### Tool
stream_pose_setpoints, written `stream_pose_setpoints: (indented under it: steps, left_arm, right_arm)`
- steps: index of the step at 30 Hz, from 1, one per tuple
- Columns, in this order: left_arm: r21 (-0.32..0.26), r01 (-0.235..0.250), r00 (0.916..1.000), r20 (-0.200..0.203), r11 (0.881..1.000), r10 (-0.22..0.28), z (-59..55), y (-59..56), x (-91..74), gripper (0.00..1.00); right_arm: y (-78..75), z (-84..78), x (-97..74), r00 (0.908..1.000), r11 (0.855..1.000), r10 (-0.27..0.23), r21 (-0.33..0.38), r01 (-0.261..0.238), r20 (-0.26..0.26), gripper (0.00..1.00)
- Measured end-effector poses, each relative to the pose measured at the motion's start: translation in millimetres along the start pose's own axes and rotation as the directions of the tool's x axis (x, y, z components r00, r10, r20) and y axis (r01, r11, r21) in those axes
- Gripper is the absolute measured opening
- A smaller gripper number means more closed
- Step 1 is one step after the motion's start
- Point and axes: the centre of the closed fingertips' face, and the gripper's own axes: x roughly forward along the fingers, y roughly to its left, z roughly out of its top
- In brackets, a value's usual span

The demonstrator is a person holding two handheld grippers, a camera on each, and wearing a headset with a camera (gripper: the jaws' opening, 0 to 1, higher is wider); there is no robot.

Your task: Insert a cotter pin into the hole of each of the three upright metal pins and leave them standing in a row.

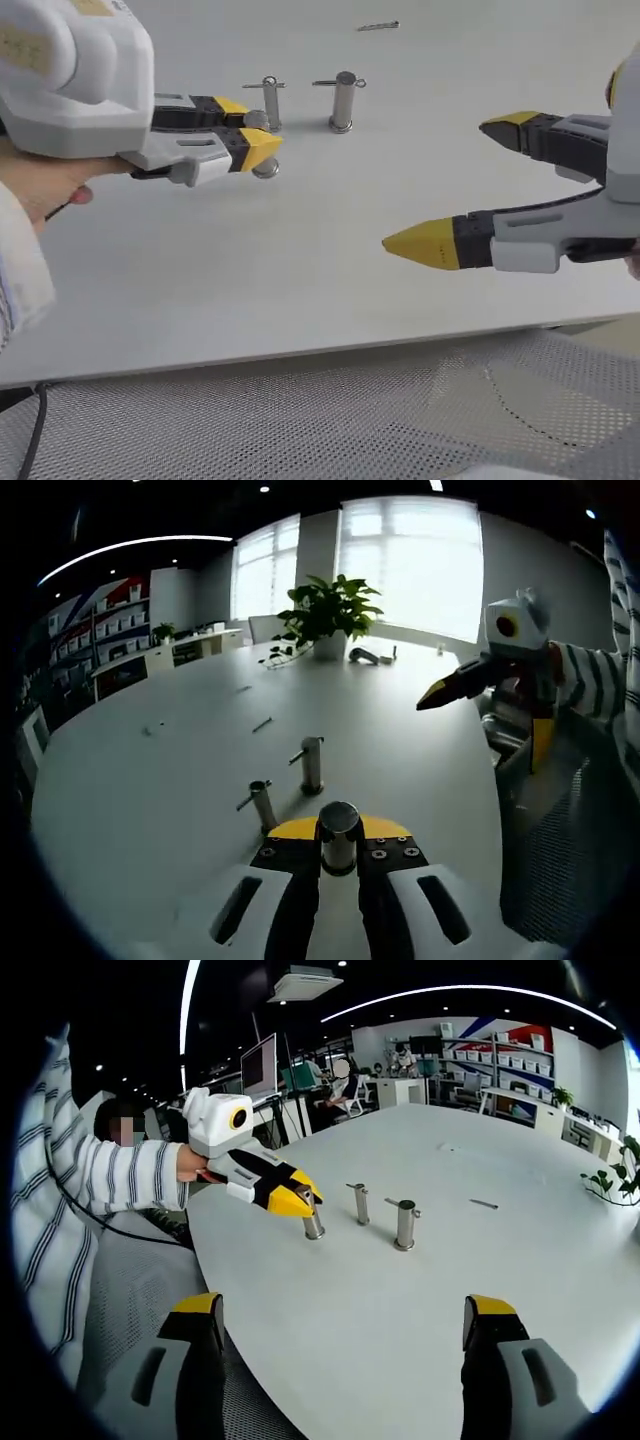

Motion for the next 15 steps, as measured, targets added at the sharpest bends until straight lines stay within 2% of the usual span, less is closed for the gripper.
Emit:
stream_pose_setpoints:
  steps: [6, 11, 15]
  left_arm:
    - [-0.002, -0.006, 0.9999, -0.008, 1.0, 0.006, 3.8, -7.9, 19.3, 0.09]
    - [-0.011, -0.019, 0.9998, -0.002, 1.0, 0.019, 2.1, -7.1, 30.1, 0.09]
    - [0.014, -0.03, 0.9992, -0.026, 0.999, 0.03, -2.6, -6.5, 36.6, 0.09]
  right_arm:
    - [-1.1, -4.7, -0.1, 1.0, 1.0, -0.004, 0.008, 0.004, -0.004, 0.98]
    - [-1.0, -6.1, -0.1, 1.0, 1.0, -0.007, 0.016, 0.007, -0.004, 0.98]
    - [-1.4, -7.3, 0.3, 1.0, 1.0, -0.006, 0.018, 0.006, -0.006, 0.98]
